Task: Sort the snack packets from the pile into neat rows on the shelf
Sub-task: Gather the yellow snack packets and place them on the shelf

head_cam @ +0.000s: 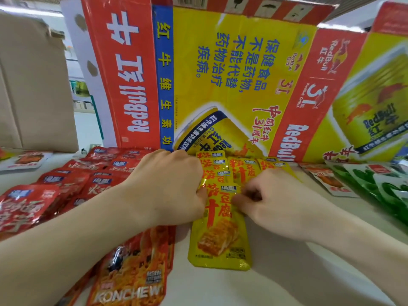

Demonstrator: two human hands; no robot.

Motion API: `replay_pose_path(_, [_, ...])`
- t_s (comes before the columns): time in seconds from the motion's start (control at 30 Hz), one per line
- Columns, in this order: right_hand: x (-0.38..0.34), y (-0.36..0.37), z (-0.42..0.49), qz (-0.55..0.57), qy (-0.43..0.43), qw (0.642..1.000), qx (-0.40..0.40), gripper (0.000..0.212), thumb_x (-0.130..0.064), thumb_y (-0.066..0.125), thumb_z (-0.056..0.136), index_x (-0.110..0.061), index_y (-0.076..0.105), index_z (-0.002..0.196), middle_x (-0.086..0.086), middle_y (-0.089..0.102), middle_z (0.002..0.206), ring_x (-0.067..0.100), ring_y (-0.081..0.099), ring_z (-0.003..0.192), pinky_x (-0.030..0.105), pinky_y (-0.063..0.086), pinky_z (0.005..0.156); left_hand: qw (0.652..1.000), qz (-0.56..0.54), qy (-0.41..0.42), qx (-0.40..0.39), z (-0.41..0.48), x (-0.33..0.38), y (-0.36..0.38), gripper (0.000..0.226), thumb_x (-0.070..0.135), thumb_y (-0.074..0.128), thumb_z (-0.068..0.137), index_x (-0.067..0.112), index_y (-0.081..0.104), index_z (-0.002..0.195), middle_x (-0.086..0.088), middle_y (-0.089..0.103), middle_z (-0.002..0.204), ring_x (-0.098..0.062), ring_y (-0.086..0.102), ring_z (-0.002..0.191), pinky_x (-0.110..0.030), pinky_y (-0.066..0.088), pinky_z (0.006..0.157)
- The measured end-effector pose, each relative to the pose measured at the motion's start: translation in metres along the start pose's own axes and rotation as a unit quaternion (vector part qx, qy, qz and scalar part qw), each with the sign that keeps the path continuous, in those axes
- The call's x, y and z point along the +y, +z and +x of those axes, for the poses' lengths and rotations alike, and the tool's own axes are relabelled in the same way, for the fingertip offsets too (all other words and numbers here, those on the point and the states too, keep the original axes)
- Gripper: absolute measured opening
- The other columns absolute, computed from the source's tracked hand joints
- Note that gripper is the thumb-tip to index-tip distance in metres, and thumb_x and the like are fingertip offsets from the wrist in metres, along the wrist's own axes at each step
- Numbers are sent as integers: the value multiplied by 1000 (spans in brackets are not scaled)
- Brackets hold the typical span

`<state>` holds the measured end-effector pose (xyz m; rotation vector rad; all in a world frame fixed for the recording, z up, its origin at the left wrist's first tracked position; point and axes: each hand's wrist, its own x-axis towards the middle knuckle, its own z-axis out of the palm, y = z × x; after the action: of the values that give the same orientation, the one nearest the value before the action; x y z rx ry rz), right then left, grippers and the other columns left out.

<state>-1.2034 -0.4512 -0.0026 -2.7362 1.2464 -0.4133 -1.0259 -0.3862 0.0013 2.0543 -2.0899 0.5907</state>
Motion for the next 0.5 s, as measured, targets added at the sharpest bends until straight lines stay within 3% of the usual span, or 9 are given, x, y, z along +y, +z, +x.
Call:
replay_pose_path(0.1, [1,1,2,7,4,1000,5,39,-40,57,92,-7,64,71,5,55,57,21,55,60,43,47,60,999,-40,-17,-5,1,-2,1,30,49,48,90,23,54,78,7,40,72,-22,50,75,-30,35,66])
replay_pose_path(0.3, [1,5,4,23,23,999,18,35,-38,57,91,-10,66,72,3,61,62,20,59,63,43,51,61,998,-58,-18,23,2,-4,3,33,48,49,89,20,57,74,3,48,67,-21,52,70,-31,33,64])
replay_pose_path(0.5, [0,4,4,26,22,999,26,38,-40,58,92,-9,67,71,3,61,61,19,58,62,40,49,60,995,-100,-18,-3,2,-6,3,38,47,53,91,18,55,66,3,51,62,-18,55,65,-30,38,63])
